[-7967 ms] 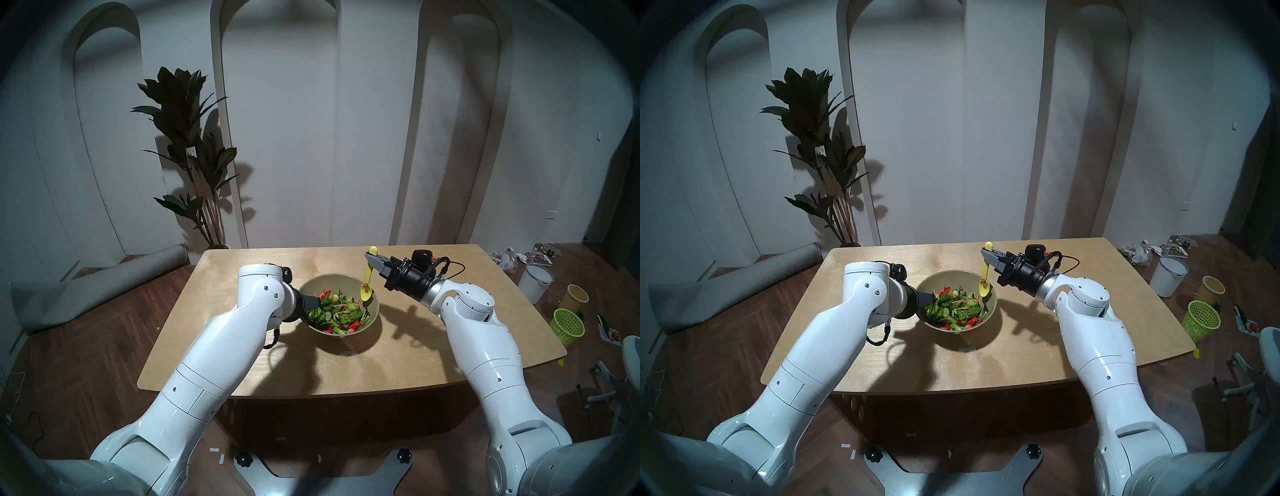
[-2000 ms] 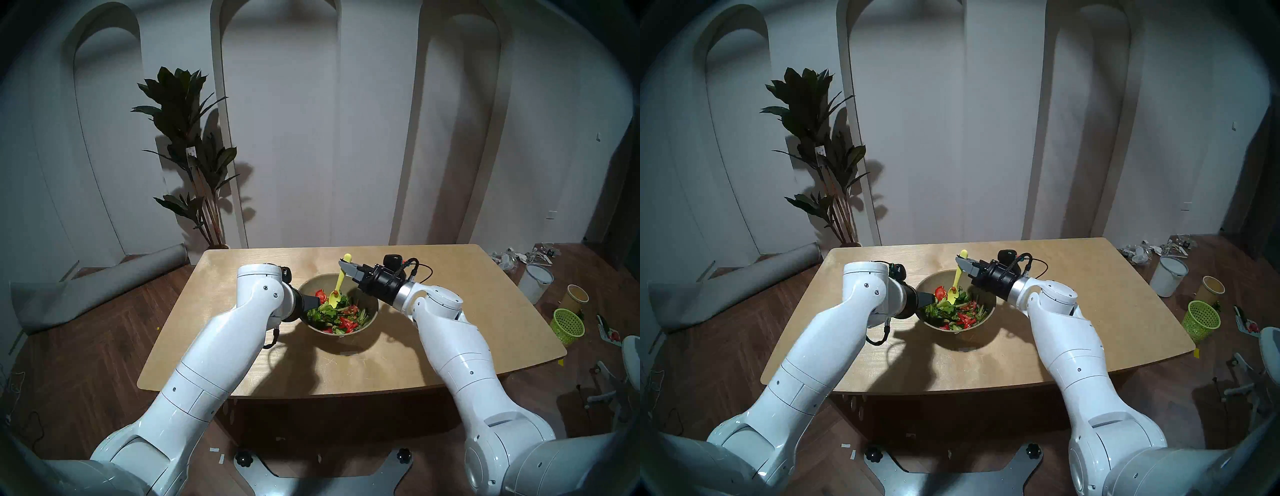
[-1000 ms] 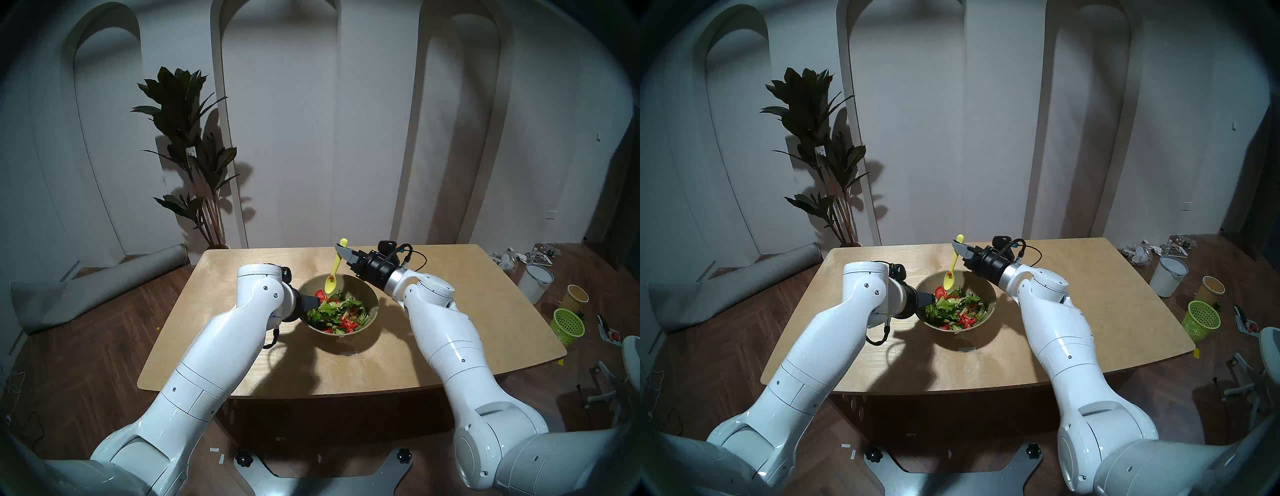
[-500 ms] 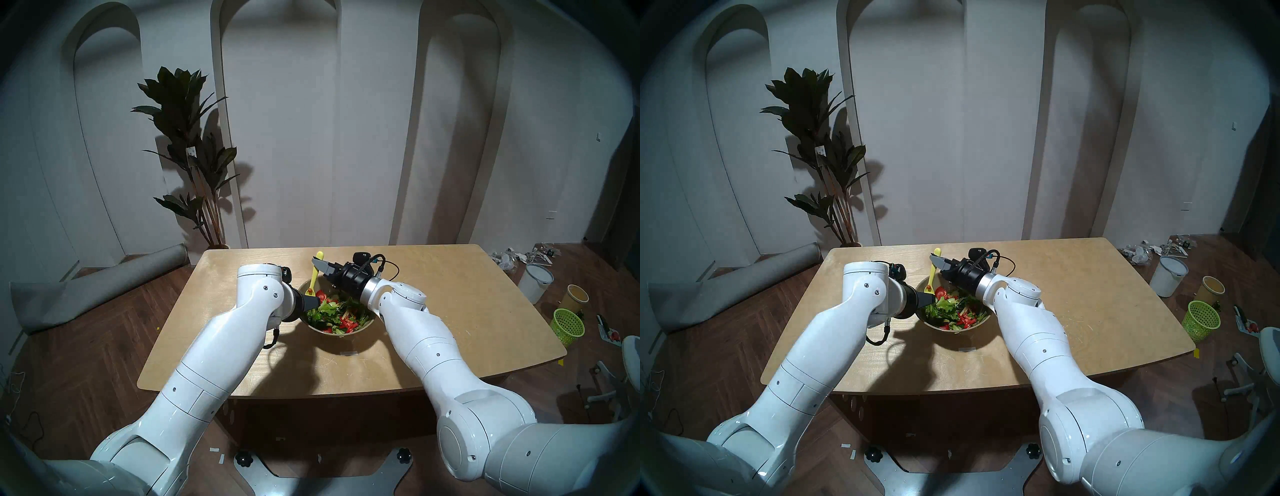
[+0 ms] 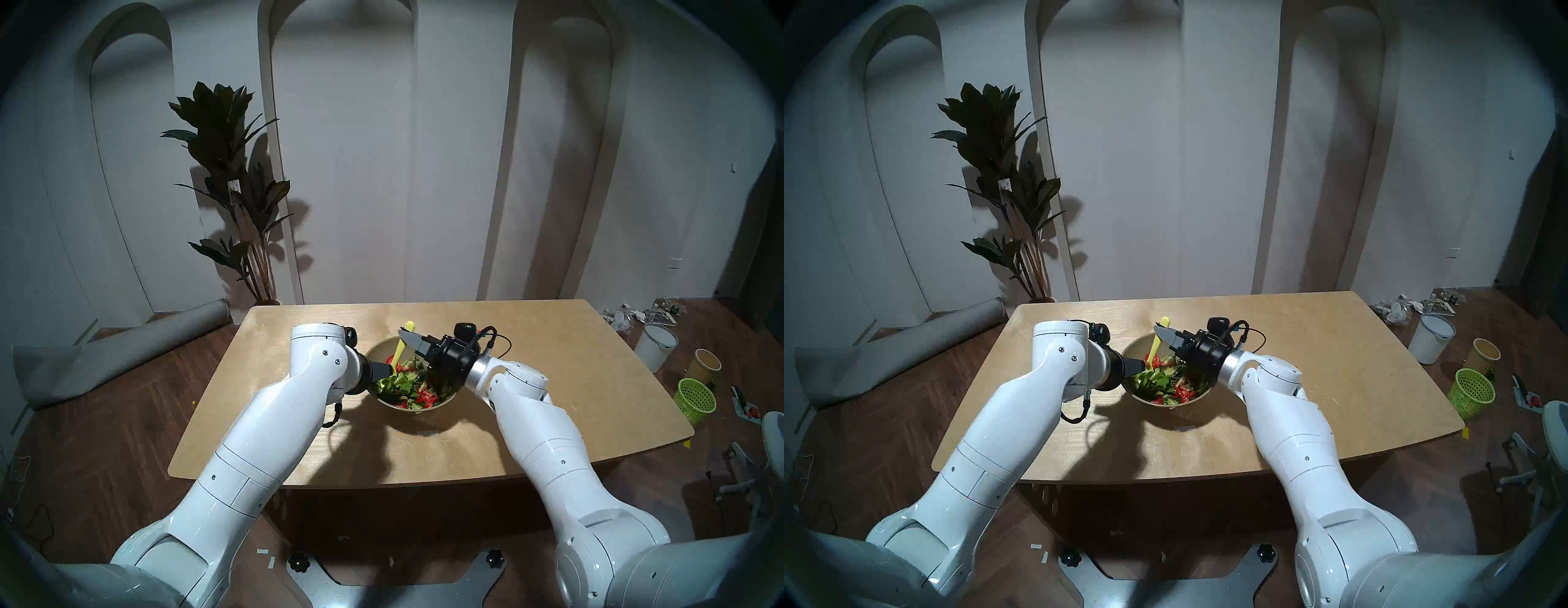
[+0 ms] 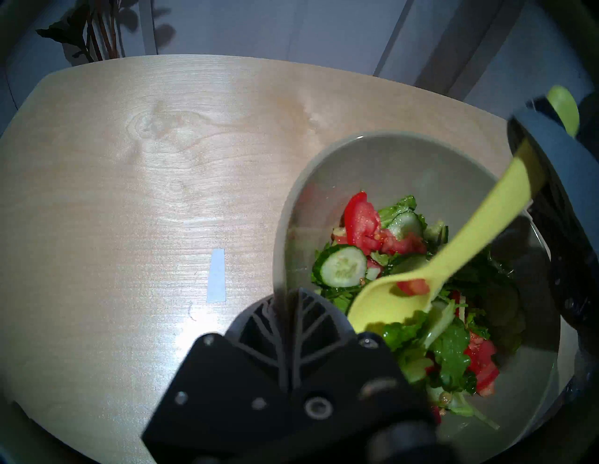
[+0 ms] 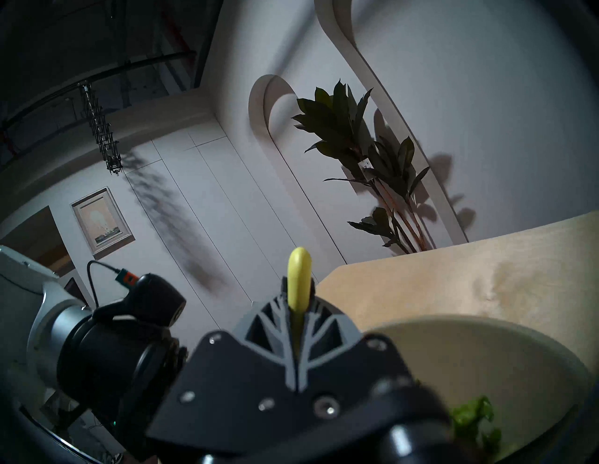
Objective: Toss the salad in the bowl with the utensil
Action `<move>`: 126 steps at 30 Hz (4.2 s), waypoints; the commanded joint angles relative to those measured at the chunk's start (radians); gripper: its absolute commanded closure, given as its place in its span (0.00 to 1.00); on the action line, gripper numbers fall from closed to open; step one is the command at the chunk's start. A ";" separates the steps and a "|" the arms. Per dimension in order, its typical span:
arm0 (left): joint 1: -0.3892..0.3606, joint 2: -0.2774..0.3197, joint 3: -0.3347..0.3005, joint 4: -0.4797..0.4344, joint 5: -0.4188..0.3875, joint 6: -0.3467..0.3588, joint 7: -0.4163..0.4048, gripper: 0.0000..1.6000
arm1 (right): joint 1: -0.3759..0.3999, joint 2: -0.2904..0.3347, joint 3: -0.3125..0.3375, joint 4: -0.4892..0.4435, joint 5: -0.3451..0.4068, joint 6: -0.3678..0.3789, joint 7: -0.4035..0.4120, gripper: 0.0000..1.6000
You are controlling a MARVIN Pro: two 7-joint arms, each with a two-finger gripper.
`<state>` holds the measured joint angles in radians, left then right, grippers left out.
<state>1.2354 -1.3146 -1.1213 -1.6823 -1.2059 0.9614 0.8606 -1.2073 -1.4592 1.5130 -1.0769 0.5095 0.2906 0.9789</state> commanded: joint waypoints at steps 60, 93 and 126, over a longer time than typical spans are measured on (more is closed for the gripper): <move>-0.005 -0.003 -0.001 -0.004 -0.003 -0.001 0.025 1.00 | -0.300 -0.136 0.269 -0.466 0.175 0.087 -0.302 1.00; -0.013 -0.017 -0.003 0.013 -0.007 -0.001 0.041 0.64 | -0.352 -0.136 0.295 -0.640 0.199 0.124 -0.516 1.00; 0.048 0.047 -0.091 -0.161 -0.023 -0.065 -0.025 0.00 | -0.302 -0.104 0.275 -0.506 0.194 0.080 -0.484 1.00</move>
<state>1.2569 -1.2965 -1.1853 -1.7670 -1.2590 0.9587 0.8586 -1.5440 -1.5728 1.7988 -1.6088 0.7107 0.4052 0.4654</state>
